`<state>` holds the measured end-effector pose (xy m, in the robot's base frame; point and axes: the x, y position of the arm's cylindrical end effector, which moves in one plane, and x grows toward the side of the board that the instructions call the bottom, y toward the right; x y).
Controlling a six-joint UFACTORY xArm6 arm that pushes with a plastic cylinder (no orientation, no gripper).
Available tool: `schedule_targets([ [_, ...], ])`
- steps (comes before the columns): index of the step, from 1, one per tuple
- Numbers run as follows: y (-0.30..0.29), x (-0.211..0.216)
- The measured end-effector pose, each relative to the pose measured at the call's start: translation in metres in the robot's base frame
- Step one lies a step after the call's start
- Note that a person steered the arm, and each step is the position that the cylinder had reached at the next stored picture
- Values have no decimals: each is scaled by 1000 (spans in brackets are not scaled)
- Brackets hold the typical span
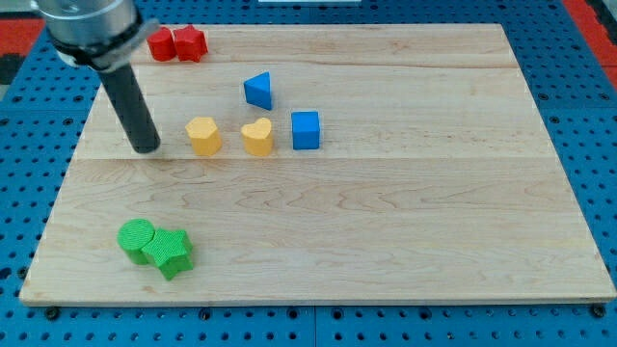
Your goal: Move the blue triangle above the blue cube
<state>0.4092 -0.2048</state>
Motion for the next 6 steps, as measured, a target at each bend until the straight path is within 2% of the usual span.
schedule_targets([
  [1, 51, -57],
  [2, 73, -79],
  [3, 87, -94],
  [4, 146, -94],
  [5, 172, -94],
  [6, 228, -98],
])
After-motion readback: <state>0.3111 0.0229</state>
